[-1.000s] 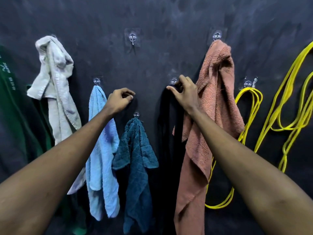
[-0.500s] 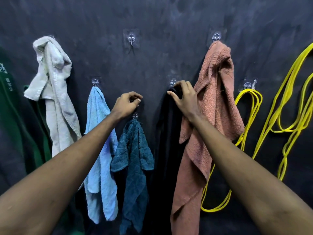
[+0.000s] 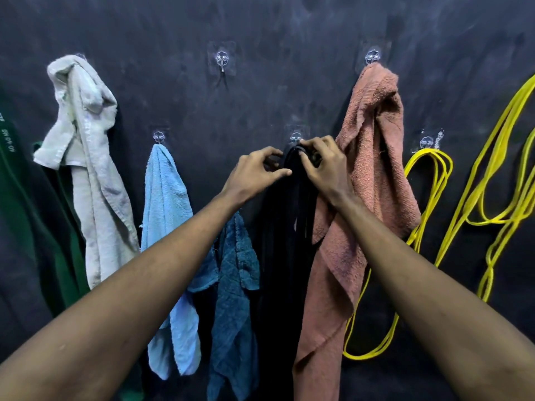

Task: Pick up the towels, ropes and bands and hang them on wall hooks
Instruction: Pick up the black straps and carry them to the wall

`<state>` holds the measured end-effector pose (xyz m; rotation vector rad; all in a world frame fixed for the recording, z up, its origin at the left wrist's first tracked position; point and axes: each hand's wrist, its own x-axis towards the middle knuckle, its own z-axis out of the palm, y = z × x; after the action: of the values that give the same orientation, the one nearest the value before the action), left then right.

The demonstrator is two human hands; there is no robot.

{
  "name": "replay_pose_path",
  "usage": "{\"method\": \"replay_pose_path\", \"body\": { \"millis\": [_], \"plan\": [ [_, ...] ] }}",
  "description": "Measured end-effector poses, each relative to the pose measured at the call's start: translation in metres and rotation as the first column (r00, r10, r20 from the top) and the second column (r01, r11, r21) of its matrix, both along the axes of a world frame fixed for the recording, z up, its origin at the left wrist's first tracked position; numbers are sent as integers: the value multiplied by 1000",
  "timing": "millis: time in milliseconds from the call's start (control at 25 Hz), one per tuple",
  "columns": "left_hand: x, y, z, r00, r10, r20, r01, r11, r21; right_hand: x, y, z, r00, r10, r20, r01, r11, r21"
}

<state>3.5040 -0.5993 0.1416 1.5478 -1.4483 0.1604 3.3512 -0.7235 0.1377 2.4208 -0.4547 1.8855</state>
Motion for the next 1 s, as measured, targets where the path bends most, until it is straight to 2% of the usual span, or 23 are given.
{"method": "replay_pose_path", "body": {
  "millis": [240, 360, 480, 800, 1000],
  "plan": [
    [-14, -15, -8, 996, 77, -35, -80, 991, -110, 2, -5, -12, 1000, -12, -14, 13, 999, 51],
    [-13, -12, -6, 993, 116, -19, -117, 988, -98, 4, -1, -13, 1000, -1, 4, 1, 997, 71],
    [-15, -6, -8, 994, 106, -15, -107, 990, -90, 2, 4, -15, 999, 8, -44, -4, 996, 90],
    [-14, -1, -14, 990, 119, -76, -122, 992, -31, -4, 10, -15, 994, 27, -108, -15, 993, 118],
    [-10, 4, -16, 991, 105, -85, -104, 994, 12, -3, 10, -19, 996, 36, -81, -24, 990, 141]
  ]
}}
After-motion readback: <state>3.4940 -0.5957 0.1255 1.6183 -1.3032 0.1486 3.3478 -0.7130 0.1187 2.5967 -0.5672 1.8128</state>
